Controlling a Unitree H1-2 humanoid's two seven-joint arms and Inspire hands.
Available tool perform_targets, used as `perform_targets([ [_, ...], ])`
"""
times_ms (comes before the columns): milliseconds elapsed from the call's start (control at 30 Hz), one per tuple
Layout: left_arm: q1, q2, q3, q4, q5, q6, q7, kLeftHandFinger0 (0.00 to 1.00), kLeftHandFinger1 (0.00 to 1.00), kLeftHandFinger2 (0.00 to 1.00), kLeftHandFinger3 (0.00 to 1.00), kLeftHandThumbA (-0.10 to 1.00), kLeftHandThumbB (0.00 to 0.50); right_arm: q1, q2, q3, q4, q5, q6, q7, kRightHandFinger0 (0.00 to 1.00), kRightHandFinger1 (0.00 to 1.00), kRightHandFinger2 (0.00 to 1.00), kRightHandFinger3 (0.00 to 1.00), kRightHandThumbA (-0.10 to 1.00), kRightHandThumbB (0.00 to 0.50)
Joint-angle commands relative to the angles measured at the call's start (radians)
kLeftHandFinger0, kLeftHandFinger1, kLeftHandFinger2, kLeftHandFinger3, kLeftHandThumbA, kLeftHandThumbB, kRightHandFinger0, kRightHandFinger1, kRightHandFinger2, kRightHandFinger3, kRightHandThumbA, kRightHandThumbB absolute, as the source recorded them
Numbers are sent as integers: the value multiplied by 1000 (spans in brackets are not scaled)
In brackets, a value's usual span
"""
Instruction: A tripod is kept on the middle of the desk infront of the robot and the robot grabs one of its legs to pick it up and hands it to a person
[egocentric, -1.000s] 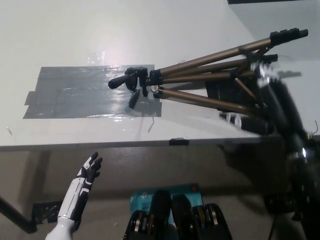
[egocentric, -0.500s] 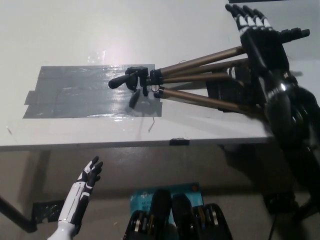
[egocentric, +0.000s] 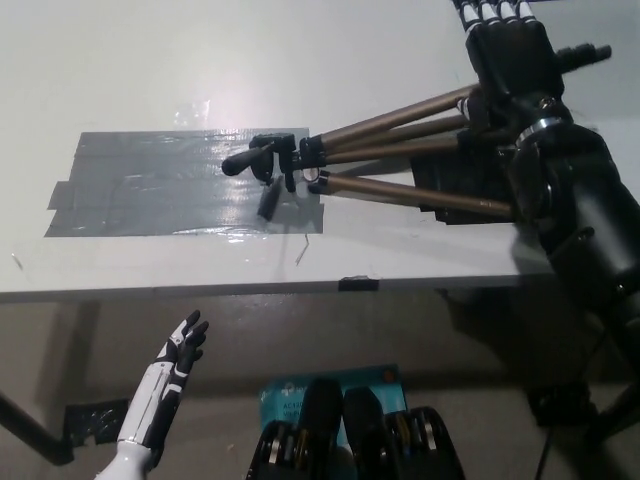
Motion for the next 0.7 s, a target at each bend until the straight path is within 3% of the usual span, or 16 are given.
perform_targets([
  [0,-11,20,-2,-34,4,-35,-10,1000,1000,1000,1000,1000,124,-85,-2,19,52,-22,11,-44,1000,1000,1000,1000,968,500],
  [267,-28,25,-4,-44,1,-12,-16,1000,1000,1000,1000,1000,134,-115,-19,38,101,47,-43,59,1000,1000,1000,1000,908,500],
  [467,-34,30,-7,-40,3,-19,-19,1000,1000,1000,1000,1000,129,-117,-41,48,52,84,-71,176,1000,1000,1000,1000,925,500],
  [533,-32,30,-9,-43,8,-9,-20,1000,1000,1000,1000,1000,139,-121,-42,47,46,89,-70,184,1000,1000,1000,1000,861,500],
  [667,-36,30,-7,-45,3,-11,-23,1000,1000,1000,1000,1000,134,-134,-45,46,45,93,-72,199,1000,1000,1000,1000,833,500],
])
